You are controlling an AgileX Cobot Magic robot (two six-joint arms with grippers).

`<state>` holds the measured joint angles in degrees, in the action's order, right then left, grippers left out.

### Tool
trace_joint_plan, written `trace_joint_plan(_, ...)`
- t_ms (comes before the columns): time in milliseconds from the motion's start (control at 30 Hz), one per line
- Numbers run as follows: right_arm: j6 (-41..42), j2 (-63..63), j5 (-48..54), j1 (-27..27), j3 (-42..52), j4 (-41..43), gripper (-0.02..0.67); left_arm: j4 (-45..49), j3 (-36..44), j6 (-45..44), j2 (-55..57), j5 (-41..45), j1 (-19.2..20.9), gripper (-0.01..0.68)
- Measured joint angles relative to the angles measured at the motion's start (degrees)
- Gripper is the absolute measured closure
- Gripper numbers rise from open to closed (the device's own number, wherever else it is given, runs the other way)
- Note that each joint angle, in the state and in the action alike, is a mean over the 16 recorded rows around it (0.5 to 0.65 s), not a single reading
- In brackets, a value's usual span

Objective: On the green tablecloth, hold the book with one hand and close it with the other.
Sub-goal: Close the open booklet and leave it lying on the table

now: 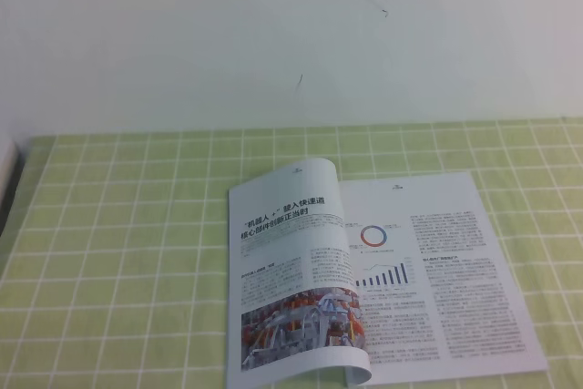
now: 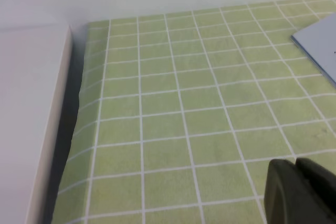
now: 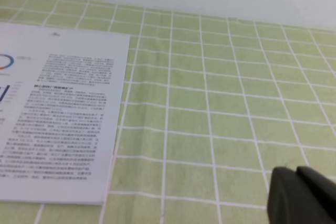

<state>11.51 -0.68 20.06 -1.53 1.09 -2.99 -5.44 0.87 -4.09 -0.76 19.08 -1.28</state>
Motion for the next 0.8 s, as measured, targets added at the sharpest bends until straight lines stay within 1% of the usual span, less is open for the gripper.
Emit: trace_joint_plan(800,0.00,0.00,0.00,0.00,0.00,0.00,0.652,1.00,0.00,0.00,0.00,-0.02,0.00,0.676)
